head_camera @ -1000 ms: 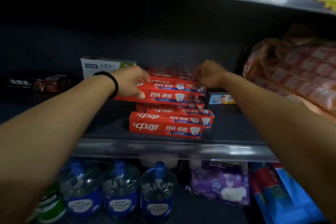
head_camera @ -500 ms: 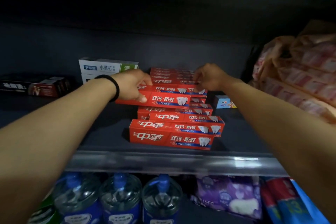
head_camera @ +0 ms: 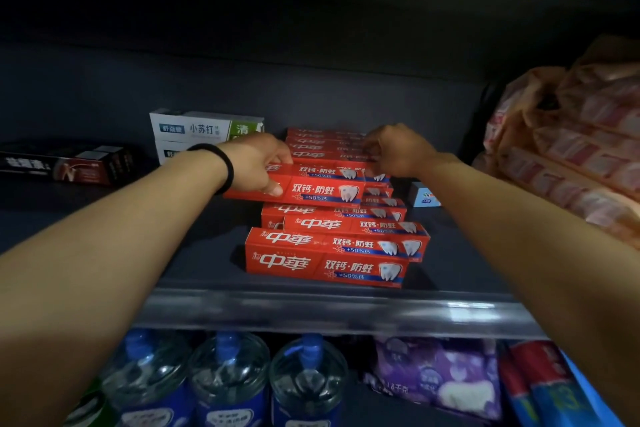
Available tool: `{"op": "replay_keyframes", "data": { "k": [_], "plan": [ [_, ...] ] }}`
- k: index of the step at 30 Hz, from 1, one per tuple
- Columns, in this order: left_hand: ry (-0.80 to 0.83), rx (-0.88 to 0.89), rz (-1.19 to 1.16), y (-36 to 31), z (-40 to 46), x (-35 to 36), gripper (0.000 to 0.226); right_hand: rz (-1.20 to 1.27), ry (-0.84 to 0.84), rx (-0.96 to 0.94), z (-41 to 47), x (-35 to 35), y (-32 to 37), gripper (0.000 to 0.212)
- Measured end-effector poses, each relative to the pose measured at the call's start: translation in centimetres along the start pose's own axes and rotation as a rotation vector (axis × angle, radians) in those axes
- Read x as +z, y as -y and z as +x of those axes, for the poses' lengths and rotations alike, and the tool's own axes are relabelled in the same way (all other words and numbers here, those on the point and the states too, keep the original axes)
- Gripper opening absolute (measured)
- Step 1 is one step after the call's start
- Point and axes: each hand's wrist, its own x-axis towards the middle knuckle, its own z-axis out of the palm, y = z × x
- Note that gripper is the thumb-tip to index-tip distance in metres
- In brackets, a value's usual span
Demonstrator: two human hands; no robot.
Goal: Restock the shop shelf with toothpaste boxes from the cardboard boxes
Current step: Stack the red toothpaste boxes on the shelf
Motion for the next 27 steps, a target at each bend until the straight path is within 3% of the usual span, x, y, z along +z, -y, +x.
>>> {"op": "replay_keyframes", "data": {
  "k": [4, 8, 10, 19, 27],
  "plan": [
    [-0.019, -0.006, 0.020, -0.5, -0.5, -0.4, 0.053, 0.124, 0.035, -0.069, -1.6, -2.8, 1.0, 0.031],
    [-0.021, -0.005, 0.016, -1.4, -0.9, -0.7, 0.054, 0.298, 0.307, -0.081, -4.9, -5.5, 2.9, 0.045],
    [-0.021, 0.007, 0.003, -2.2, -1.0, -0.8, 0.053, 0.295, 0.353, -0.102, -6.1, -5.7, 3.4, 0.041],
    [0.006, 0.035, 0.008, -4.2, -1.7, -0.7, 0.056, 0.296, 0.272, -0.077, -7.8, -5.5, 2.3, 0.032],
    [-0.020, -0.002, -0.059, -2.3, -1.1, -1.1, 0.040, 0.318, 0.251, -0.012, -7.6, -4.5, 0.6, 0.032]
  ]
}}
